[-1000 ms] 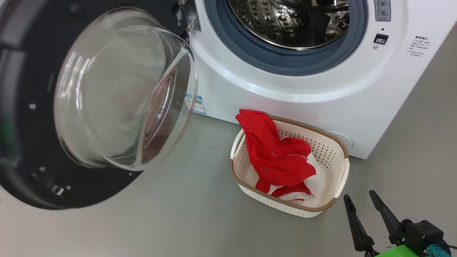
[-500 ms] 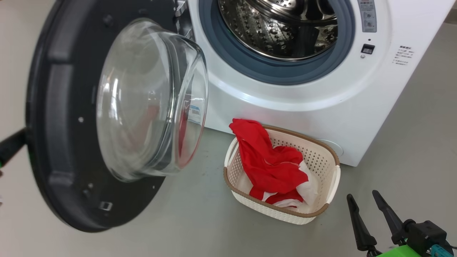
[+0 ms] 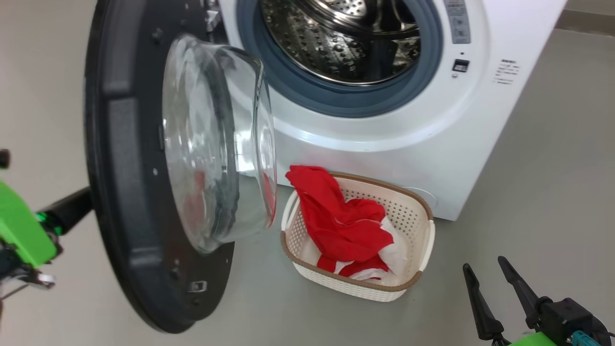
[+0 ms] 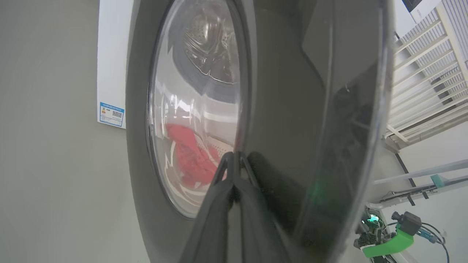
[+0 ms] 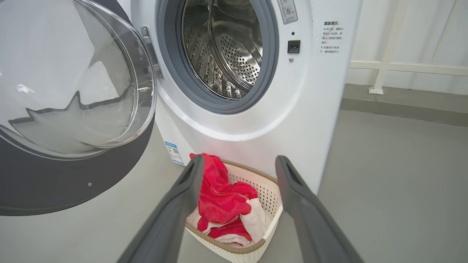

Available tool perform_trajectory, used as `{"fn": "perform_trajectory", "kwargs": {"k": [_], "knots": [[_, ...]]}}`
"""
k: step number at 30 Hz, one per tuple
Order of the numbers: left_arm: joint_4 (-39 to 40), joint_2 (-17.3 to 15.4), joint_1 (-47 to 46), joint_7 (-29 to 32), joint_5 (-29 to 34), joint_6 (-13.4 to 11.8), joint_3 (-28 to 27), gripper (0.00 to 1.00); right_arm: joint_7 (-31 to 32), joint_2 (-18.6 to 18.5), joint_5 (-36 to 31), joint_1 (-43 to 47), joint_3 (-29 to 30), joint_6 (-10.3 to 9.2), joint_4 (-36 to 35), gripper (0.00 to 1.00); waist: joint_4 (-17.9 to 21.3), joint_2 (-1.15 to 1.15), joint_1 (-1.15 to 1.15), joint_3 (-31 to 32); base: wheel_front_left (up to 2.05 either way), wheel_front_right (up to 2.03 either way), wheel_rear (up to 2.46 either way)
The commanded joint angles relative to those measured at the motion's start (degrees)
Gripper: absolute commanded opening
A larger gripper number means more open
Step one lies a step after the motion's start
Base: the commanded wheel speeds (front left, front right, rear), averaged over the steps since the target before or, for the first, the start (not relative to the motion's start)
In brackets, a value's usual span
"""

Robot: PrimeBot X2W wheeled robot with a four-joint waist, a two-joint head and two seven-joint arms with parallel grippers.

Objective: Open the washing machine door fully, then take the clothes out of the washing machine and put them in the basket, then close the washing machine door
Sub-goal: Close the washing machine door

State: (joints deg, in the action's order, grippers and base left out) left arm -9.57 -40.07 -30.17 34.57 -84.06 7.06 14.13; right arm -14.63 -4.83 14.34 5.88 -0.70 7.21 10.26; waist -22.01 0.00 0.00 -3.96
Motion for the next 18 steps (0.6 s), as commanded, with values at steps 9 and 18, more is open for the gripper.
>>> {"fn": "perform_trajectory", "kwargs": {"k": [9,18], "knots": [[7.2,0.0,-4.1,-4.6,0.3,0.4,4.5,0.00,-0.4,-0.3,-1.1,0.2,-0.7,0.28,-1.6,1.00,3.8,0.00,0.00,0.1,0.00,0.00,0.00],[8.0,2.6,-7.3,-9.7,0.4,0.4,7.6,0.00,-0.4,-0.1,-1.2,-0.1,-0.4,0.28,-1.7,1.00,4.9,0.00,0.00,-0.5,0.00,0.00,0.00]]}}
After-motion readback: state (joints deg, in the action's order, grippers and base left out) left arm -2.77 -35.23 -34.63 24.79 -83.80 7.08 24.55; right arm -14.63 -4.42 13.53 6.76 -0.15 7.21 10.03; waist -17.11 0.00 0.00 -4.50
